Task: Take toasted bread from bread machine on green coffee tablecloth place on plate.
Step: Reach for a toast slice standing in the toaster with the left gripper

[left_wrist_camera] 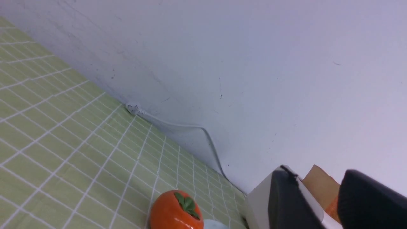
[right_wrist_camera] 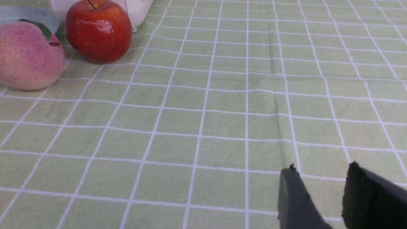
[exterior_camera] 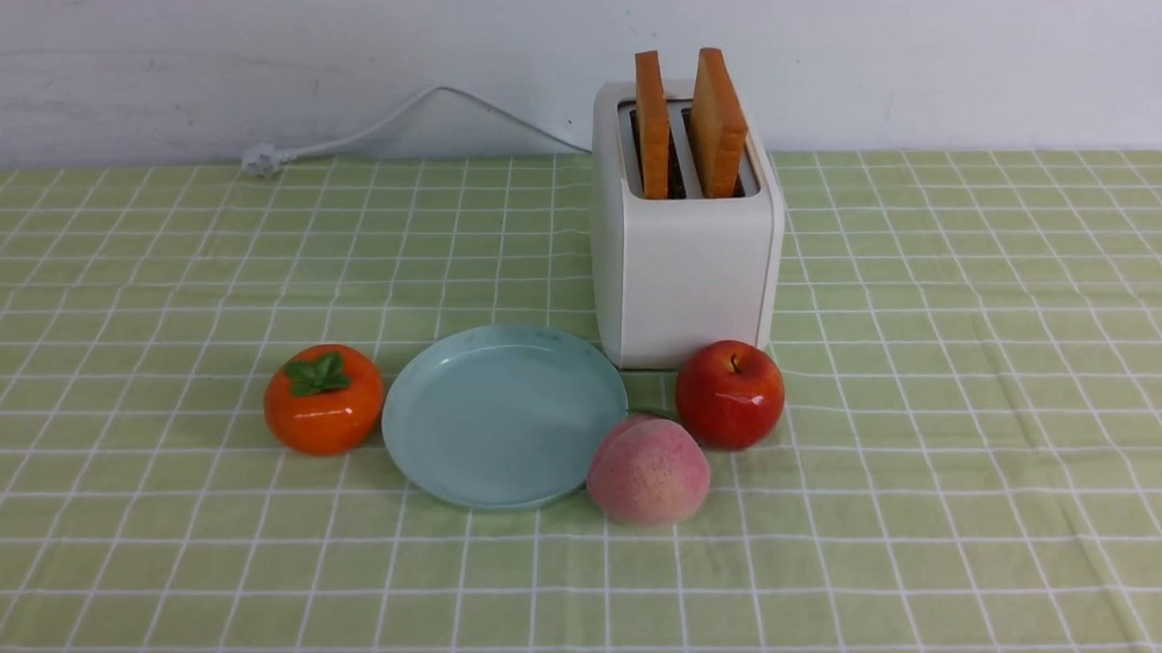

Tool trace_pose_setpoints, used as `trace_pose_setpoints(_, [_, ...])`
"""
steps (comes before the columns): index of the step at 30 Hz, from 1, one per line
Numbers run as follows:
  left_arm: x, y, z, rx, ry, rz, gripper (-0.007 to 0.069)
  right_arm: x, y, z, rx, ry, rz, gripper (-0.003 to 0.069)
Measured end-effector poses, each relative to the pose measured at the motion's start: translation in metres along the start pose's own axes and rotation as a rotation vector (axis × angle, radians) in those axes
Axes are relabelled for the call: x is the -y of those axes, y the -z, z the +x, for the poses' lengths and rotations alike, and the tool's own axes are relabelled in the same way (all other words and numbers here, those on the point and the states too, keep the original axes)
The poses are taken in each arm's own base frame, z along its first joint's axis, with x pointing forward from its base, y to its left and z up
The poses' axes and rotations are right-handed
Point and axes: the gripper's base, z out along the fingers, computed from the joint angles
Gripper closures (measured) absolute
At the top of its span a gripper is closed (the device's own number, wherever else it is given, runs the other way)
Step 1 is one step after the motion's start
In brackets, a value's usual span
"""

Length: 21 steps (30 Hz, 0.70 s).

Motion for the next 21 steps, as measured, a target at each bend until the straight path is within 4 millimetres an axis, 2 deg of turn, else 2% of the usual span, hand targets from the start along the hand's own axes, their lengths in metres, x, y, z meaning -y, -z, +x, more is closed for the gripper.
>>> trace_pose_setpoints(4, [0.000,0.000,0.000,0.004,0.044,-0.003,0.0386,0.000,0.000,0.000,0.000,0.000,0.000,0.0419])
trace_pose_setpoints(7, [-0.001,0.000,-0.001,0.007,0.145,-0.009,0.0388,0.000,0.000,0.000,0.000,0.002,0.001,0.0419])
trace_pose_setpoints(9, [-0.001,0.000,0.001,-0.015,0.185,-0.017,0.0434,0.000,0.000,-0.001,0.011,0.001,0.000,0.0419])
trace_pose_setpoints(10, [0.001,0.000,0.001,-0.052,0.176,-0.023,0.0489,-0.001,0.000,-0.001,0.021,-0.016,-0.007,0.0419])
trace_pose_setpoints(11, [0.002,0.000,0.000,-0.049,0.173,-0.020,0.0489,-0.001,0.000,-0.002,0.024,-0.022,-0.009,0.0419])
trace_pose_setpoints(12, [0.008,0.000,-0.003,-0.086,0.128,-0.018,0.0573,-0.002,-0.001,-0.003,0.048,-0.088,-0.029,0.0419])
trace_pose_setpoints(14, [0.017,0.000,-0.010,-0.111,0.052,-0.012,0.0638,-0.004,-0.001,-0.005,0.079,-0.188,-0.056,0.0419])
trace_pose_setpoints(18, [0.035,0.002,-0.031,-0.073,-0.061,0.028,0.0638,-0.006,0.001,-0.016,0.181,-0.437,-0.115,0.0419])
trace_pose_setpoints(21, [0.041,-0.003,-0.037,-0.078,-0.089,0.021,0.0638,-0.006,0.002,-0.021,0.232,-0.570,-0.143,0.0419])
